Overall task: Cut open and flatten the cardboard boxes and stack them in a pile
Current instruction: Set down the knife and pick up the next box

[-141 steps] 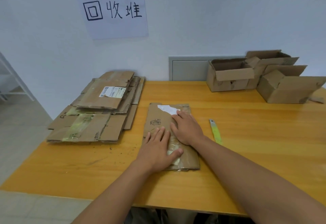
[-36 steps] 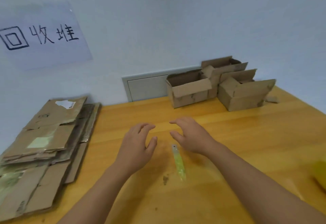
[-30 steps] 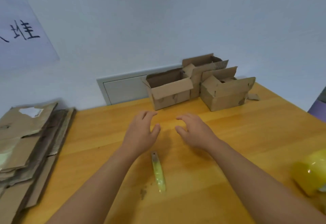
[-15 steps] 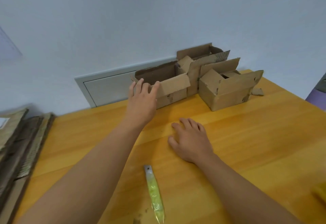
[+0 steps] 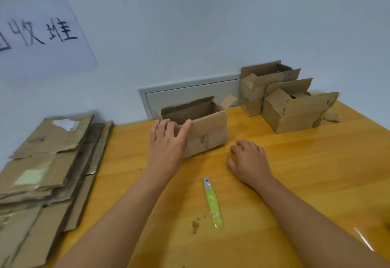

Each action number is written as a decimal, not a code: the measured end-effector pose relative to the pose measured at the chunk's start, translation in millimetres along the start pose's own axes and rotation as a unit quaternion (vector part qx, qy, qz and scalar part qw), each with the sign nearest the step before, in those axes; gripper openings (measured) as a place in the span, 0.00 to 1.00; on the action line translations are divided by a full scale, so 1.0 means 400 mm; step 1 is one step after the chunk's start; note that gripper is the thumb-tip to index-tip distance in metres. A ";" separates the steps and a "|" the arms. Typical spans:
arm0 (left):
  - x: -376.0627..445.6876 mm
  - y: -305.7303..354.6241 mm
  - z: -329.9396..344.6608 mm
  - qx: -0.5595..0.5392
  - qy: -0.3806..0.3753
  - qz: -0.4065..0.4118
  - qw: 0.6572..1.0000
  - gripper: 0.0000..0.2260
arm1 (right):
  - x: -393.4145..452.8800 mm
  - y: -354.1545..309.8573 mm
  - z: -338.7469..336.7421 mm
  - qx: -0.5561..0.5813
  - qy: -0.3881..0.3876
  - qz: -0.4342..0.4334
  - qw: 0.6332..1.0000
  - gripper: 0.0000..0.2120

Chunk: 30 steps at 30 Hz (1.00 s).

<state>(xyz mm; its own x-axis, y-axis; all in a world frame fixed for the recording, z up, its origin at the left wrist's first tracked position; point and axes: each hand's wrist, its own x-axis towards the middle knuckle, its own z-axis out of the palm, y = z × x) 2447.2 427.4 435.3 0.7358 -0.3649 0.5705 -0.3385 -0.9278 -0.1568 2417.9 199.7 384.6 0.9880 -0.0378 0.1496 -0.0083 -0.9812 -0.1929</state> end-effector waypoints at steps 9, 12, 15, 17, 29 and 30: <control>-0.296 -0.094 -0.166 0.053 -0.012 -0.068 0.996 0.31 | -0.249 -0.231 -0.049 0.030 -0.137 -0.120 0.983 0.15; -0.366 -0.089 -0.200 0.043 -0.017 -0.078 0.996 0.30 | -0.280 -0.261 -0.053 -0.008 -0.132 -0.128 0.983 0.14; -0.401 -0.085 -0.225 0.031 -0.026 -0.084 0.996 0.31 | -0.298 -0.258 -0.067 -0.038 -0.132 -0.099 0.986 0.13; -0.411 -0.094 -0.239 0.021 -0.035 -0.088 0.995 0.33 | -0.305 -0.250 -0.082 -0.024 -0.113 -0.061 0.991 0.13; -0.390 -0.121 -0.307 -0.295 0.013 -0.257 0.920 0.25 | -0.302 -0.266 -0.132 0.671 0.017 0.019 0.741 0.27; -0.398 -0.117 -0.309 -0.295 0.029 -0.245 0.923 0.25 | -0.302 -0.267 -0.131 0.679 -0.010 -0.002 0.734 0.34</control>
<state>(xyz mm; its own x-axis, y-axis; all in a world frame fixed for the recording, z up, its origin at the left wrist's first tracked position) 2273.4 538.4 451.3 0.8589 0.1072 0.5009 -0.2468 -0.7702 0.5881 2291.2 299.0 437.9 0.9898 -0.0192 0.1413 0.1426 0.1125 -0.9834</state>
